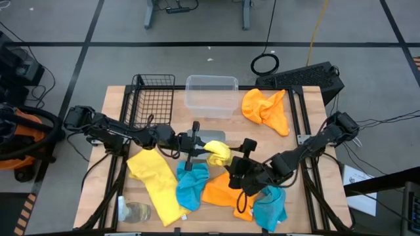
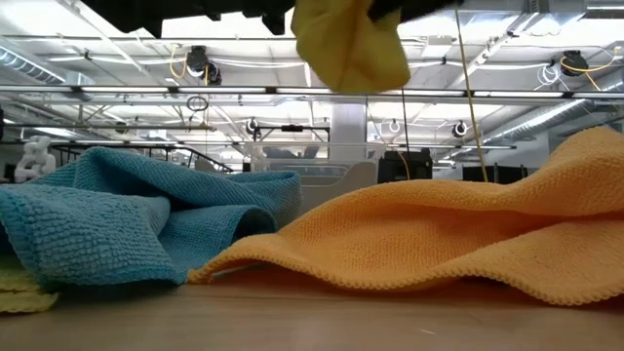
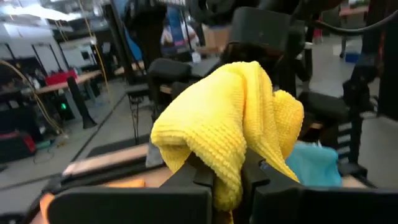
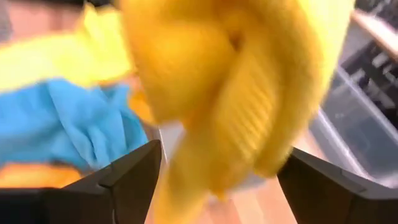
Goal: Sort microfiber towel by color & place in baskets
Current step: Put the right yellow microfiber cloth into the transparent bin
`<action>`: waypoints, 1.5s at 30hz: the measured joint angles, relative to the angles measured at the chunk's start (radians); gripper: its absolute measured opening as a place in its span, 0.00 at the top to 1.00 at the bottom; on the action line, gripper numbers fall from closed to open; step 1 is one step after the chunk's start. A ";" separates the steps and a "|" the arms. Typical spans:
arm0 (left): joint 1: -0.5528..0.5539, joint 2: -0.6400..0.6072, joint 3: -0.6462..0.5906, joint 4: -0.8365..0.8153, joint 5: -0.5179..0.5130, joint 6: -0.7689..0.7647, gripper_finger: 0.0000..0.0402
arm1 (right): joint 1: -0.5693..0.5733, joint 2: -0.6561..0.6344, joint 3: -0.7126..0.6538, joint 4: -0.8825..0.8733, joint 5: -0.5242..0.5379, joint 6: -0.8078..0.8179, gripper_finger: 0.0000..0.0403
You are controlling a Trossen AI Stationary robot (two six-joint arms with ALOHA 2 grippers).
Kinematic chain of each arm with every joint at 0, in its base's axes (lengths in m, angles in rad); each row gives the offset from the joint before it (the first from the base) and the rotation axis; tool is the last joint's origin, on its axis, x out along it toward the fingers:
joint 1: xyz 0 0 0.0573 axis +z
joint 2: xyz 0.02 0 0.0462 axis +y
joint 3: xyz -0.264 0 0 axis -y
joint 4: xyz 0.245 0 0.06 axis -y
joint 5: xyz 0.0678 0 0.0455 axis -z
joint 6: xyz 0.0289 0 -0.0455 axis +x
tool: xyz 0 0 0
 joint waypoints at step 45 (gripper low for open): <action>-0.035 -0.294 0.000 -0.563 -0.107 -0.144 0.30 | -0.101 -0.149 0.001 0.286 0.030 -0.369 0.95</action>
